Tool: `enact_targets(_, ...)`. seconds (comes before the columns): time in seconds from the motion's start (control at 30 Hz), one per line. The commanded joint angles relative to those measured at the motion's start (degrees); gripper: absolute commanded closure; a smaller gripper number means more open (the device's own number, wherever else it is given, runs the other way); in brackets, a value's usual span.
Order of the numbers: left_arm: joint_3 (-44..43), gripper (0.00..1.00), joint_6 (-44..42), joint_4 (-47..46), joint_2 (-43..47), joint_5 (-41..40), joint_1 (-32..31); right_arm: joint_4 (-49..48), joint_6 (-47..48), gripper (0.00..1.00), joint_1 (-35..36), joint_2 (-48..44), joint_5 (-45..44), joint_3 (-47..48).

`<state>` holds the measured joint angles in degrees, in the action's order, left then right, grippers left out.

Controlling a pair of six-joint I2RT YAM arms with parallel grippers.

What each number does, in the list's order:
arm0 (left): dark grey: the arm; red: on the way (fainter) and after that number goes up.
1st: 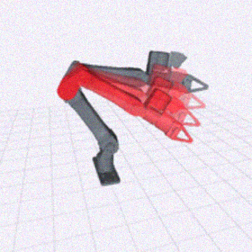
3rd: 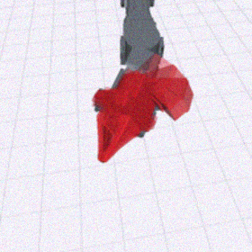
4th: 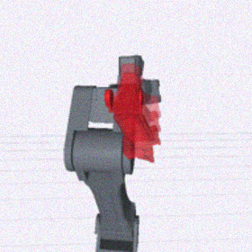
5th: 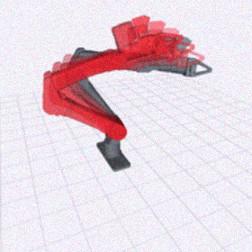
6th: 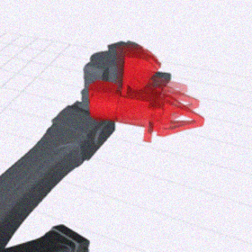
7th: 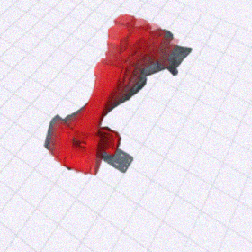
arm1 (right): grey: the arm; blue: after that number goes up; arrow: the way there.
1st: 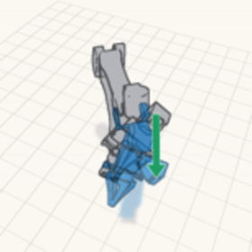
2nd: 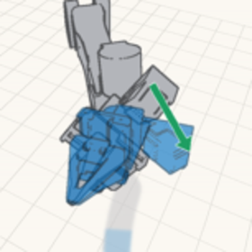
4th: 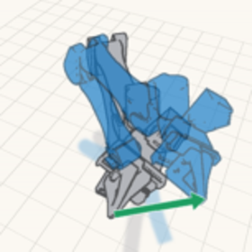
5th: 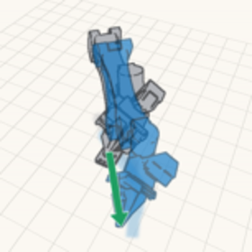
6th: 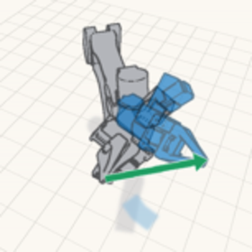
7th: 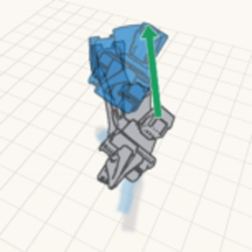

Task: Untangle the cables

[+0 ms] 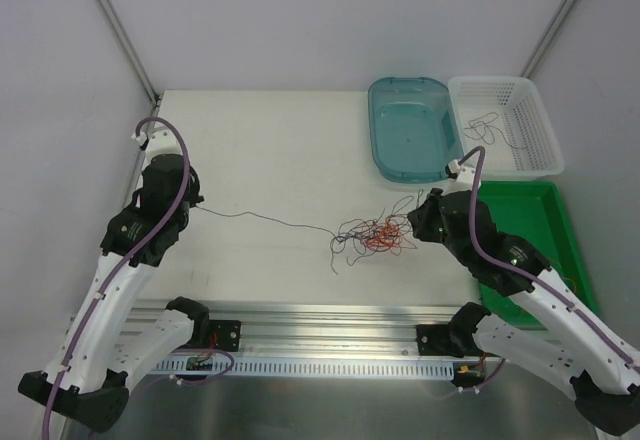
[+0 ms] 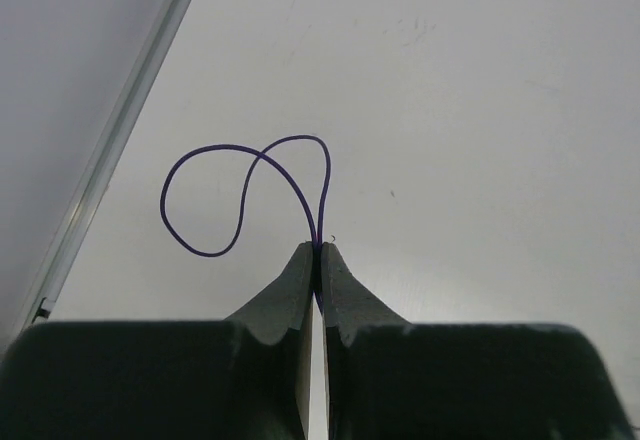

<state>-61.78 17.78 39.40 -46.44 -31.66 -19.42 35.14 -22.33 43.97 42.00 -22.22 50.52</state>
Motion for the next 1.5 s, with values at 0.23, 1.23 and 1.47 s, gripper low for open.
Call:
enact_targets(0.23,2.7,1.00,-4.4,-2.1,-3.3,20.9,2.0,6.5,9.5,0.46,4.4,7.5,7.1,4.9)
enact_targets(1.23,16.2,1.00,-3.1,-6.0,-5.7,11.8,6.2,-3.2,18.4,0.99,6.8,35.6,5.2,2.0)
enact_targets(1.47,8.2,1.00,-4.4,-5.3,-3.9,9.2,20.4,11.0,17.0,0.99,0.7,15.6,-6.3,9.0)
